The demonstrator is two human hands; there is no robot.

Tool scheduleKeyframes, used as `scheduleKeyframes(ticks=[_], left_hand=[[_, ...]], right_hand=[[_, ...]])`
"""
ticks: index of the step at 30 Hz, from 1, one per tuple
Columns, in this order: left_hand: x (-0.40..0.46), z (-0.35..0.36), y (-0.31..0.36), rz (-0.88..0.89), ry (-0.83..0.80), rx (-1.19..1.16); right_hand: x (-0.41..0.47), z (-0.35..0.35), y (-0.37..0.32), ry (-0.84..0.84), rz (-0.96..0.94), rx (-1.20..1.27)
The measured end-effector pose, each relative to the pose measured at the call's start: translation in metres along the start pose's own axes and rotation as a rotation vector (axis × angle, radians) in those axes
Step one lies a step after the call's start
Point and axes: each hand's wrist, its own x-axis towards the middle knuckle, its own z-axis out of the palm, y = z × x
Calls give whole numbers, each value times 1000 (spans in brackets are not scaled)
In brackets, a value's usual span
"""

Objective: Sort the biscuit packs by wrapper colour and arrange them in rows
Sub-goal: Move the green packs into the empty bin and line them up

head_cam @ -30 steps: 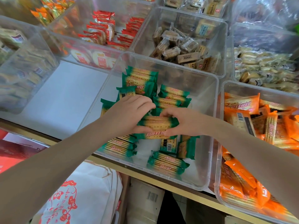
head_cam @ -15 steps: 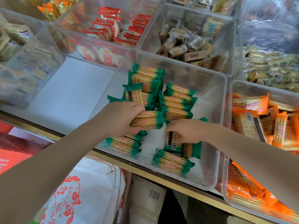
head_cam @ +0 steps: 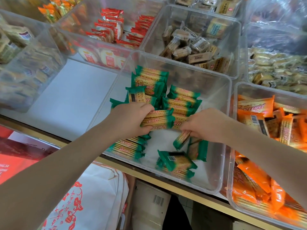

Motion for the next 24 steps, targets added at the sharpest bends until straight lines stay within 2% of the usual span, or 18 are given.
scheduleKeyframes(ticks=[6,11,16,20,24], left_hand=[[22,9,27,141,-66,107],[49,24,47,195,-112,274],[60,36,60,233,-155,318],[59,42,62,238,-191,284],[53,32,53,343,-206,304]], right_hand=[[-32,-5,21,84,97,86],[-41,7,25,136,179,304],[-41,11,18,365,228,419],[-38,14,16,345,290,468],[-39,15,15,400,363,634]])
